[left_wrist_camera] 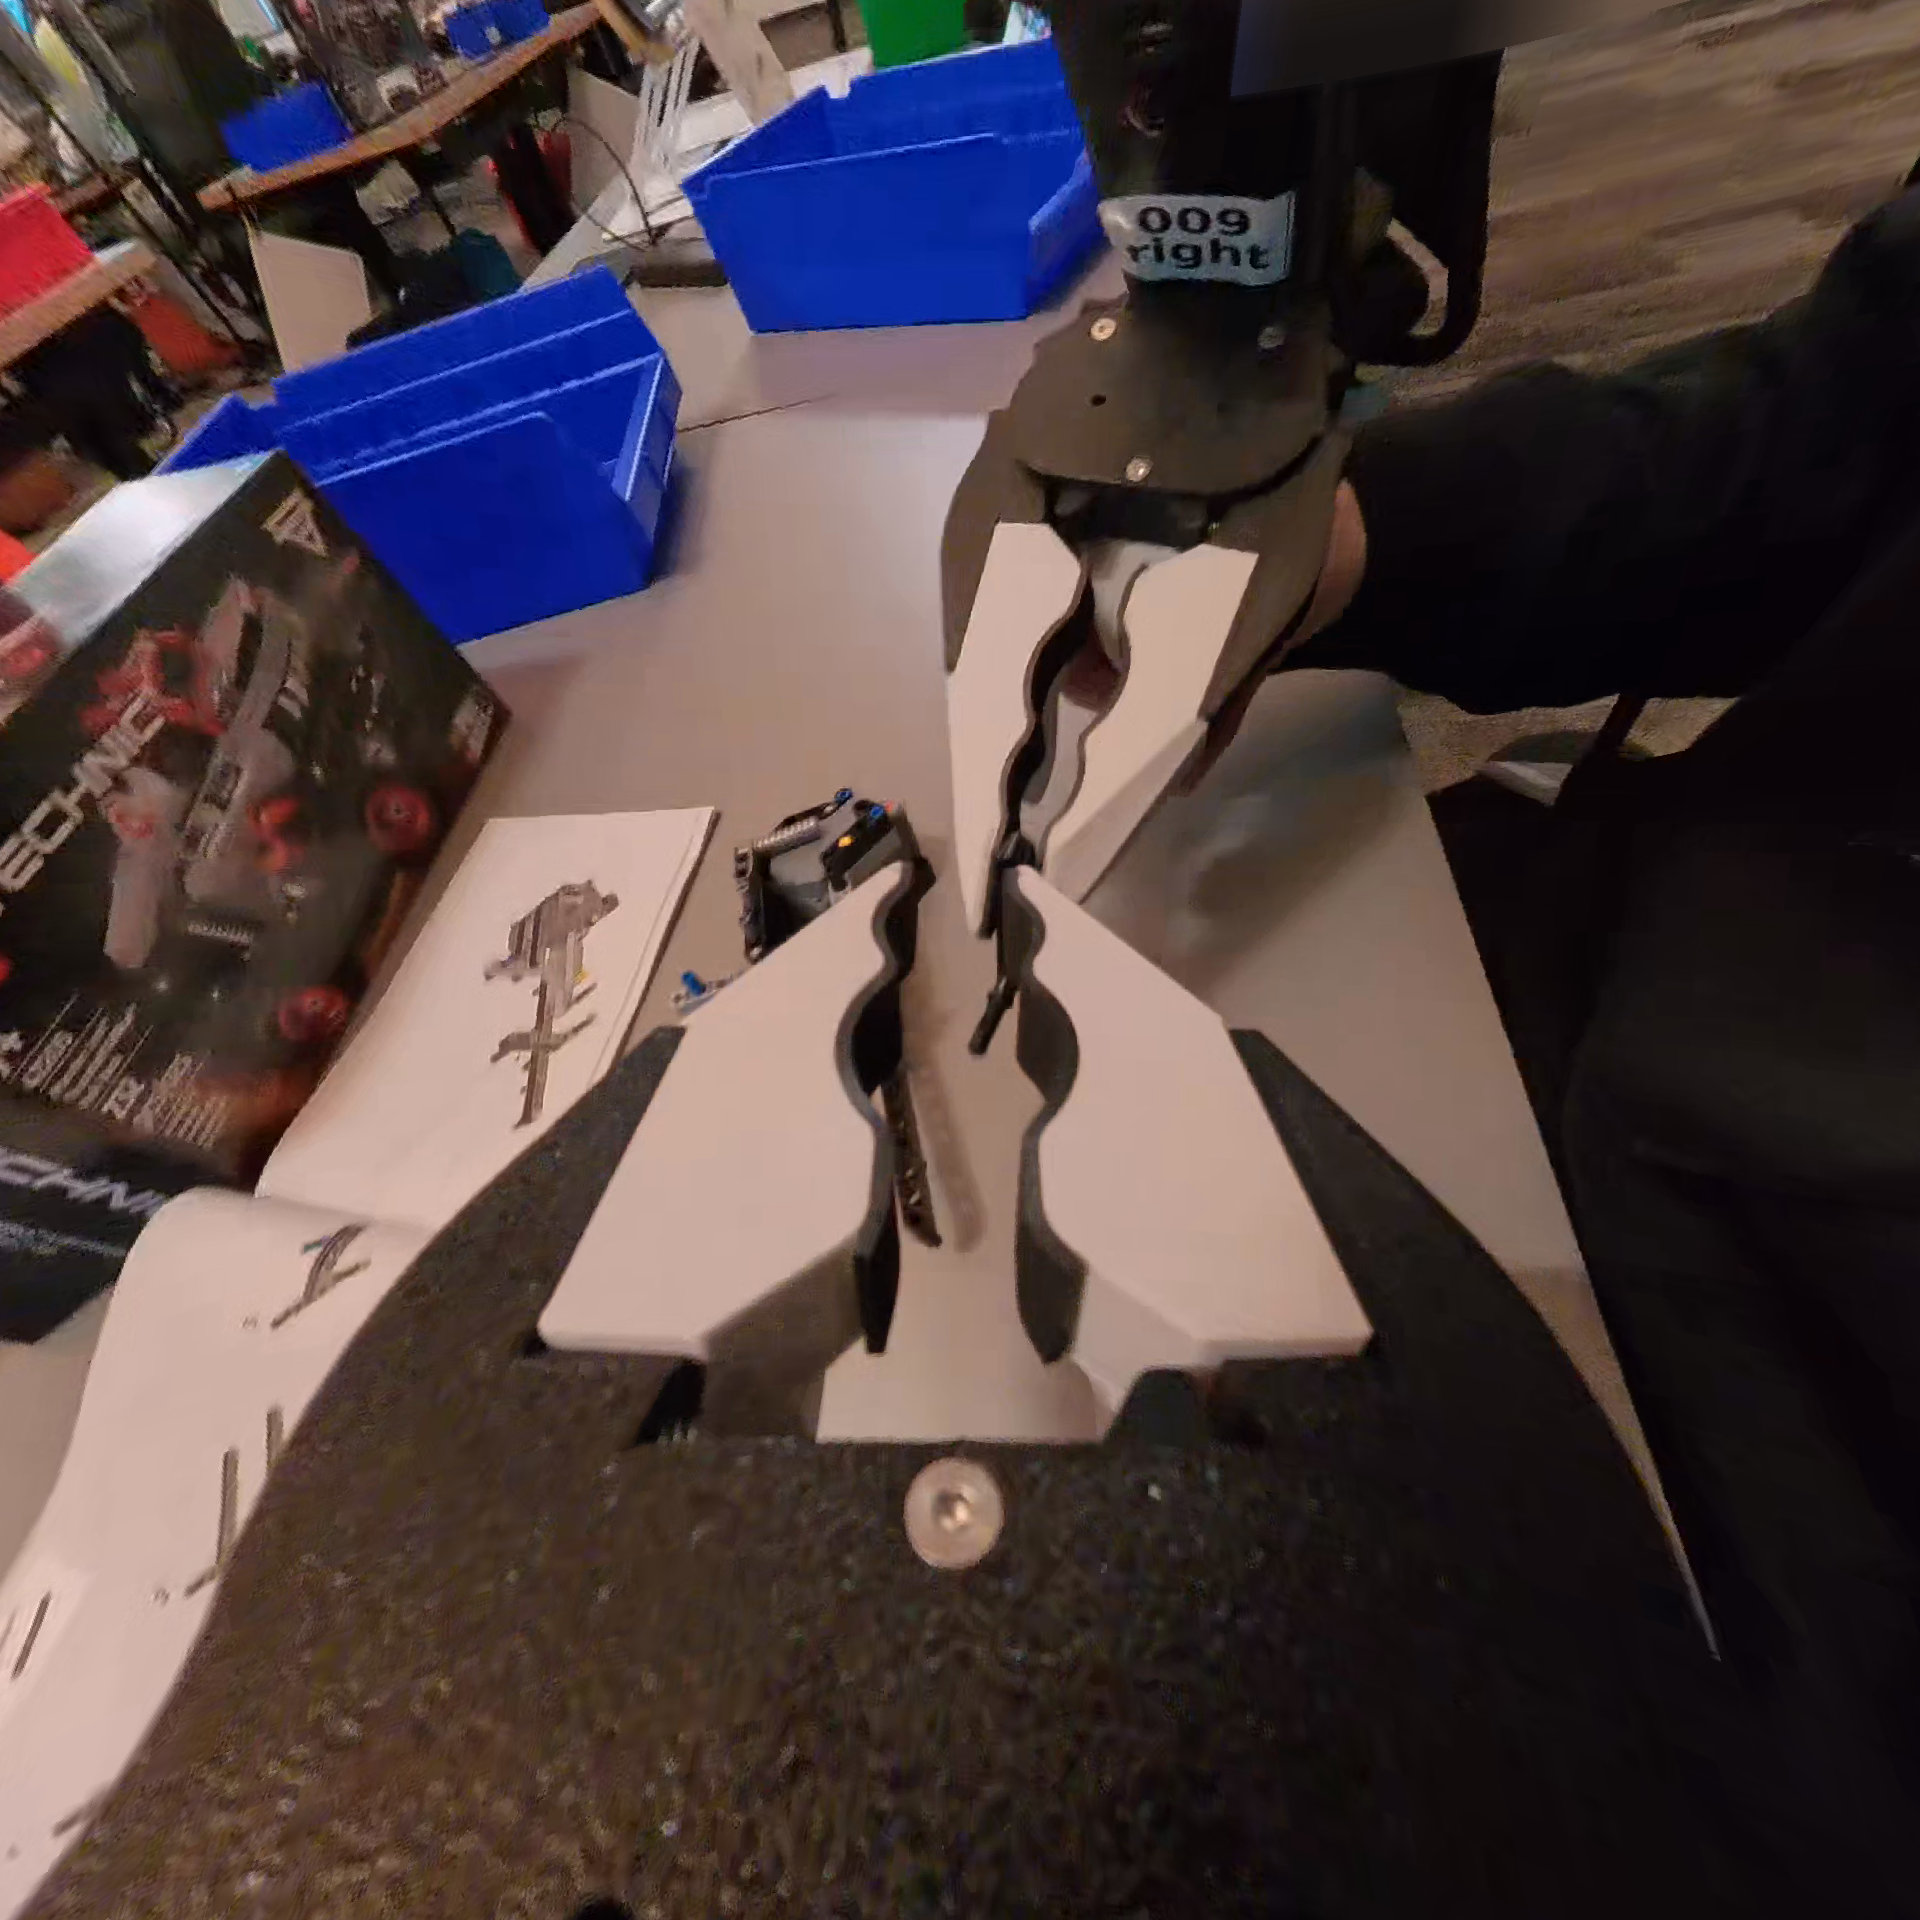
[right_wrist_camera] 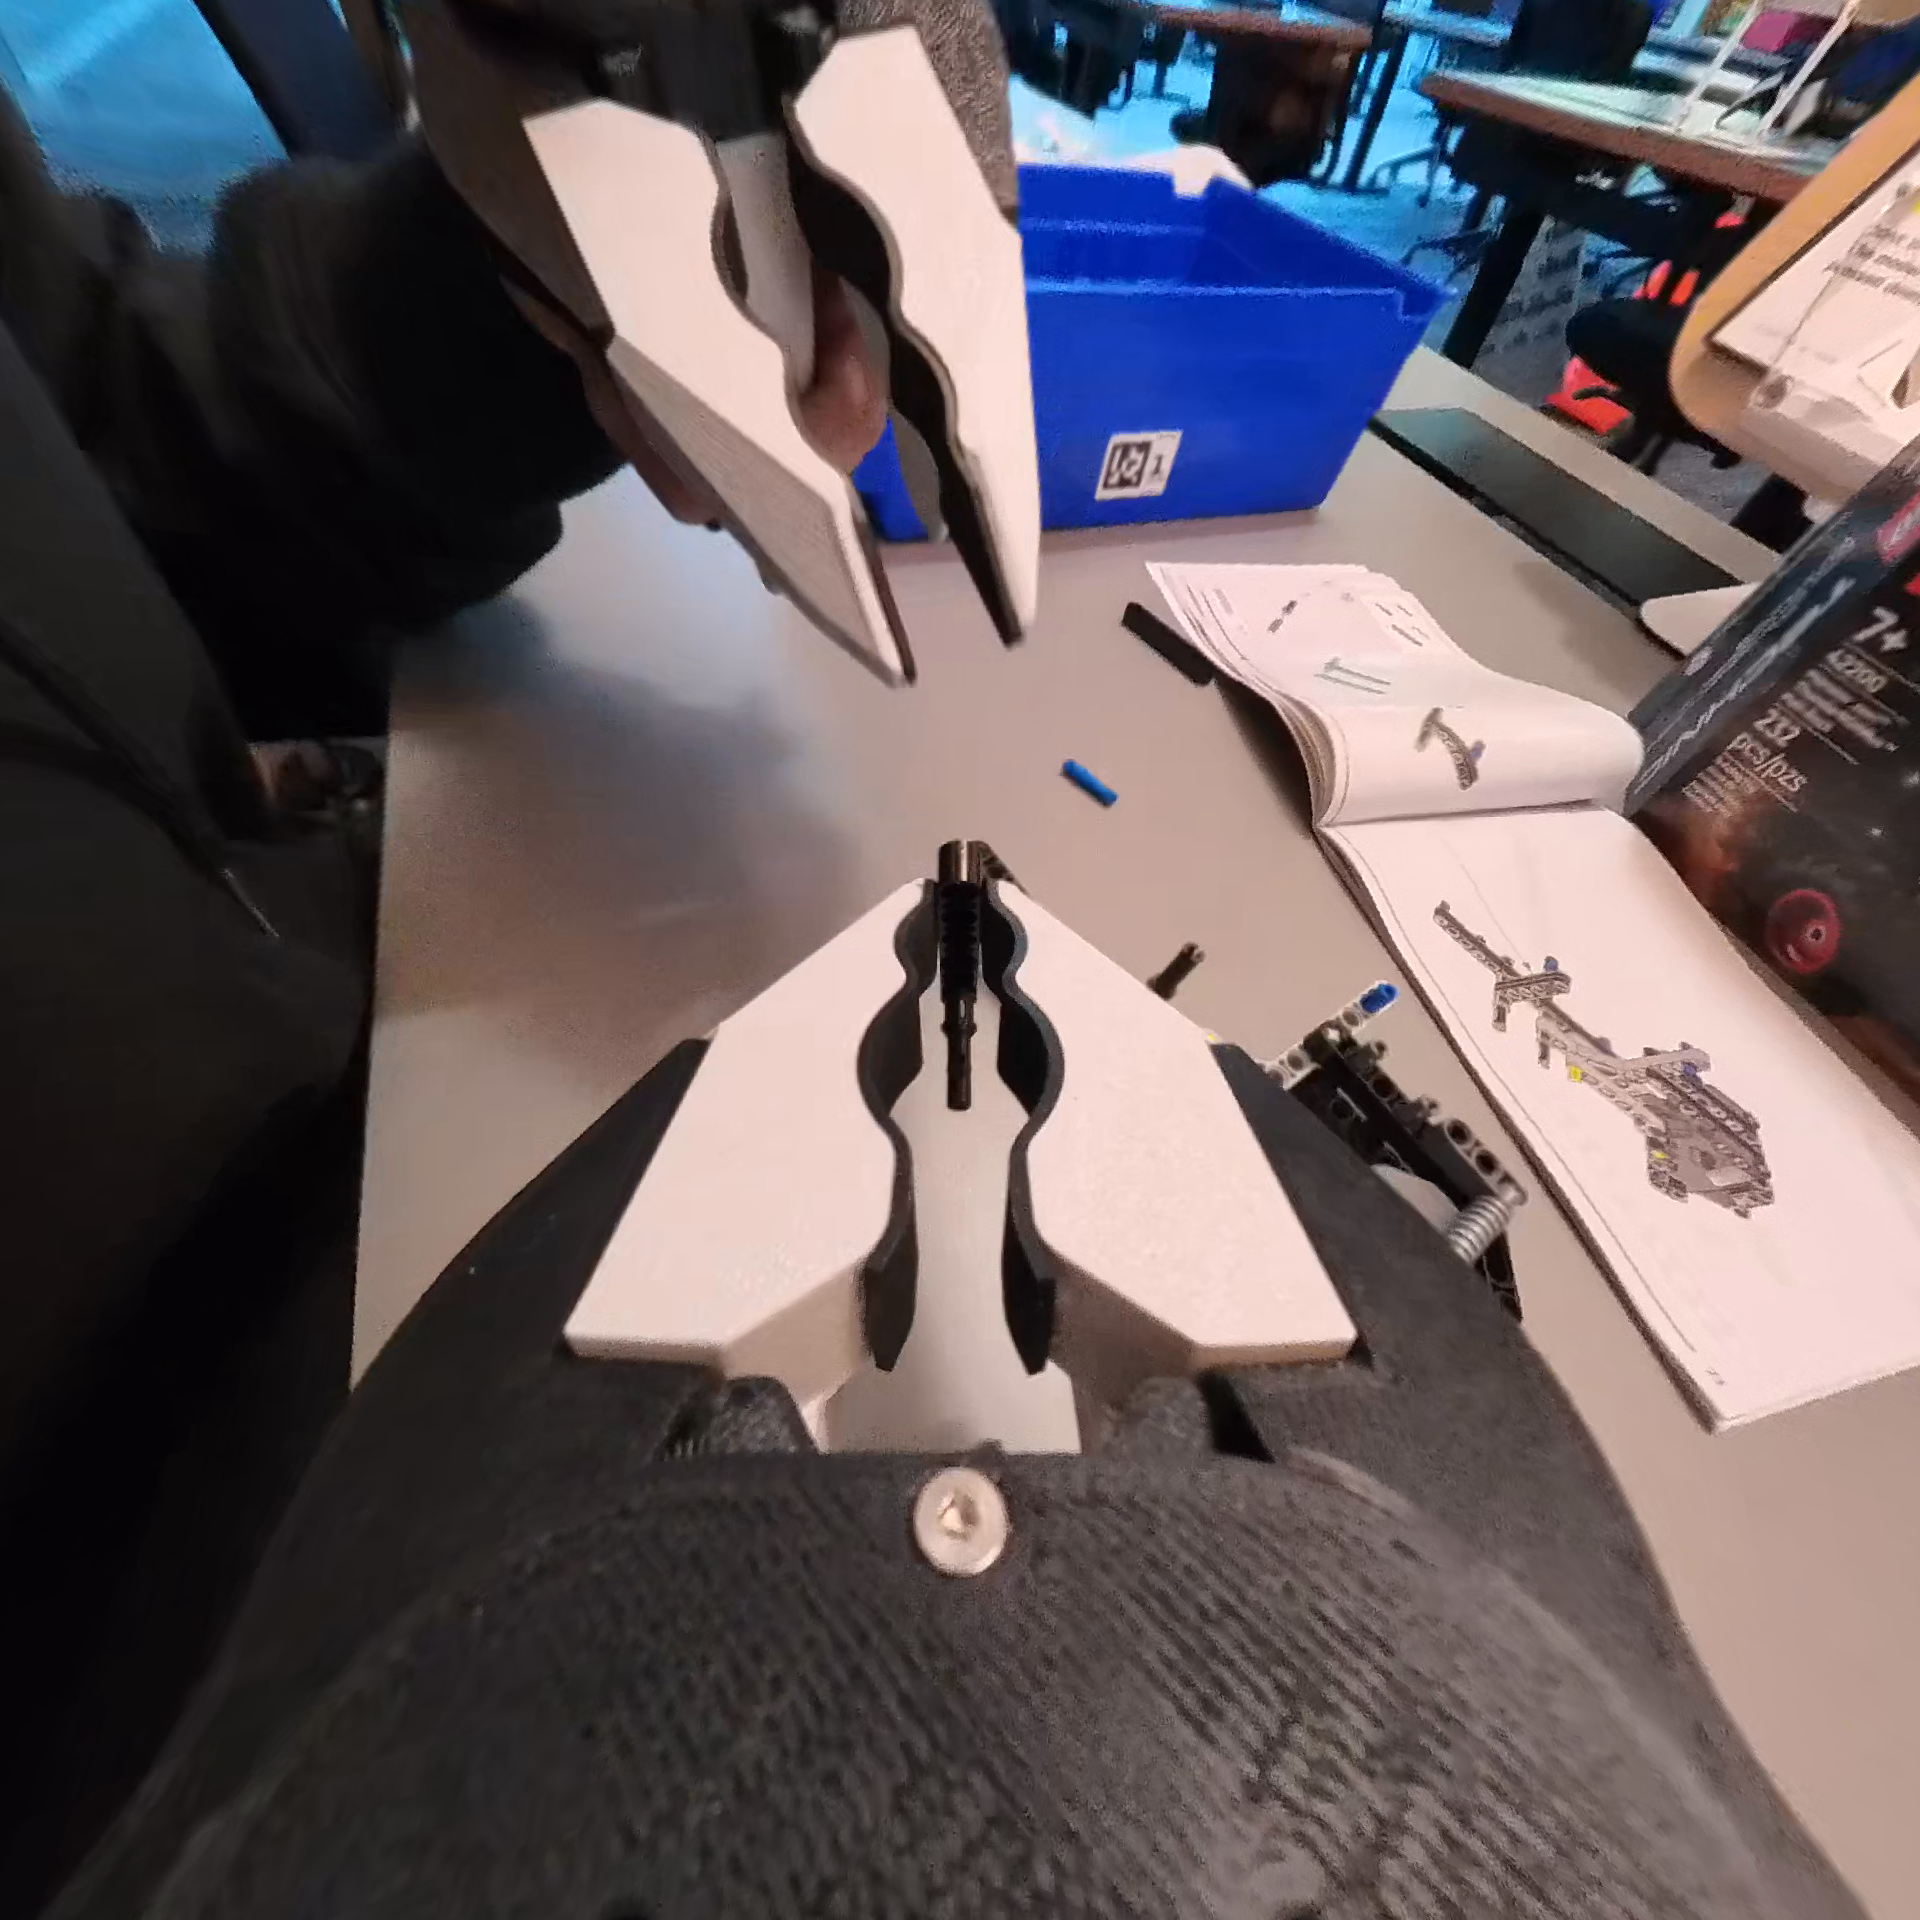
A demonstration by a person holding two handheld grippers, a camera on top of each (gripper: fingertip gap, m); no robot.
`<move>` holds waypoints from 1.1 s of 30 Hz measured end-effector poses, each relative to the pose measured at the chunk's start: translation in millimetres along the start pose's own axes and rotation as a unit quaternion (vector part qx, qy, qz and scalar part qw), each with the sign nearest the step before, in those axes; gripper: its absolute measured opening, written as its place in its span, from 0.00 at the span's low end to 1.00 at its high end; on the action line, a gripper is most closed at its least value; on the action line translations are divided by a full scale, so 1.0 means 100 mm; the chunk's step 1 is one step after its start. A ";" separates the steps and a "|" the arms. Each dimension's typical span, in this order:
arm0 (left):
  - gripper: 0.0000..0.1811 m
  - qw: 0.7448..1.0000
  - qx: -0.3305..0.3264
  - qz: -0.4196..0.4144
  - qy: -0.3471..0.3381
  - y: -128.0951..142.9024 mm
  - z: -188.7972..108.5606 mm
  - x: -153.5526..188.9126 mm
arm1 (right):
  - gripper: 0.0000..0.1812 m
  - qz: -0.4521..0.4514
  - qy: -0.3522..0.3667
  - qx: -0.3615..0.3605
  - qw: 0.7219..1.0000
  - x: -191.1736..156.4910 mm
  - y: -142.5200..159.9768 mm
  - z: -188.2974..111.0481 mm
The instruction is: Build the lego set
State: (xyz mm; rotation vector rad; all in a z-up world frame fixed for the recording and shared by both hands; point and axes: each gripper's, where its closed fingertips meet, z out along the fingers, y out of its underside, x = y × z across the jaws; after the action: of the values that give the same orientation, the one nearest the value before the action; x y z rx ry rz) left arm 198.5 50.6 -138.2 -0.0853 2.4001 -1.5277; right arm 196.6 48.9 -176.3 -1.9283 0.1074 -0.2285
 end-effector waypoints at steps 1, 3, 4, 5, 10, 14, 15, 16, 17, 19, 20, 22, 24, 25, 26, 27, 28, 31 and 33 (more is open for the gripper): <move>0.07 1.000 -0.002 0.006 0.008 0.00 0.06 0.06 | 0.03 -0.010 0.003 -0.007 1.000 -0.02 0.00 0.02; 0.08 0.999 -0.016 0.006 0.037 0.05 0.15 0.18 | 0.03 -0.018 0.000 -0.010 1.000 -0.07 -0.02 0.05; 0.08 0.999 -0.024 0.006 0.036 0.09 0.19 0.19 | 0.03 -0.022 0.000 -0.011 1.000 -0.08 -0.03 0.05; 0.07 0.999 -0.026 0.006 0.034 0.10 0.21 0.19 | 0.03 -0.028 0.009 -0.020 0.999 -0.06 -0.01 0.06; 0.02 0.998 -0.032 -0.002 0.047 0.15 0.24 0.22 | 0.03 -0.055 0.009 -0.045 0.997 -0.10 0.04 0.06; 0.01 0.998 -0.016 -0.018 0.061 0.12 0.22 0.20 | 0.03 -0.055 0.006 -0.019 0.998 -0.10 0.01 0.06; 0.00 0.997 0.008 -0.029 0.066 0.07 0.20 0.19 | 0.03 -0.050 0.002 -0.008 0.999 -0.10 0.00 0.05; 0.00 0.995 0.032 -0.045 0.077 0.01 0.17 0.19 | 0.03 -0.043 -0.003 0.003 0.999 -0.10 -0.02 0.03; 0.00 0.993 0.047 -0.060 0.089 -0.03 0.15 0.19 | 0.03 -0.037 -0.005 0.021 0.999 -0.10 -0.07 0.01; 0.00 0.993 0.054 -0.065 0.087 -0.01 0.14 0.16 | 0.03 -0.025 -0.004 0.050 0.998 -0.08 -0.15 -0.02; 0.00 0.994 0.057 -0.062 0.077 -0.01 0.14 0.13 | 0.03 -0.022 -0.006 0.041 0.999 -0.07 -0.13 -0.02; 0.00 0.994 0.050 -0.052 0.077 0.01 0.13 0.14 | 0.03 -0.025 0.011 0.033 0.999 -0.02 -0.12 -0.03; 0.00 0.995 0.056 -0.038 0.067 -0.01 0.12 0.14 | 0.03 -0.027 0.005 0.021 0.999 -0.05 -0.10 -0.01; 0.01 0.997 0.053 -0.037 0.052 -0.02 0.14 0.12 | 0.03 -0.034 0.012 0.006 0.999 -0.04 -0.07 0.00; 0.01 0.997 0.042 -0.041 0.041 0.00 0.16 0.10 | 0.03 -0.049 0.028 -0.005 0.998 -0.01 -0.05 0.02; 0.02 0.998 0.026 -0.046 0.038 0.03 0.18 0.10 | 0.03 -0.063 0.049 -0.013 0.997 0.02 -0.04 0.02; 0.04 0.998 0.015 -0.052 0.029 0.05 0.20 0.08 | 0.03 -0.074 0.072 -0.020 0.994 0.07 -0.05 0.02; 0.05 0.997 -0.011 -0.074 -0.022 0.06 0.22 -0.01 | 0.03 -0.095 0.129 -0.030 0.987 0.18 -0.09 0.00; 0.08 0.994 -0.036 -0.088 -0.044 0.09 0.25 -0.03 | 0.03 -0.117 0.161 -0.046 0.979 0.23 -0.08 -0.01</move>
State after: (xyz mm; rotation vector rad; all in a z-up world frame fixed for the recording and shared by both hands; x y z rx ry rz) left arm 209.2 33.5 -155.7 -0.3821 2.4321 -1.4752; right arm 218.9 46.4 -165.8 -1.9809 0.1061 -0.7038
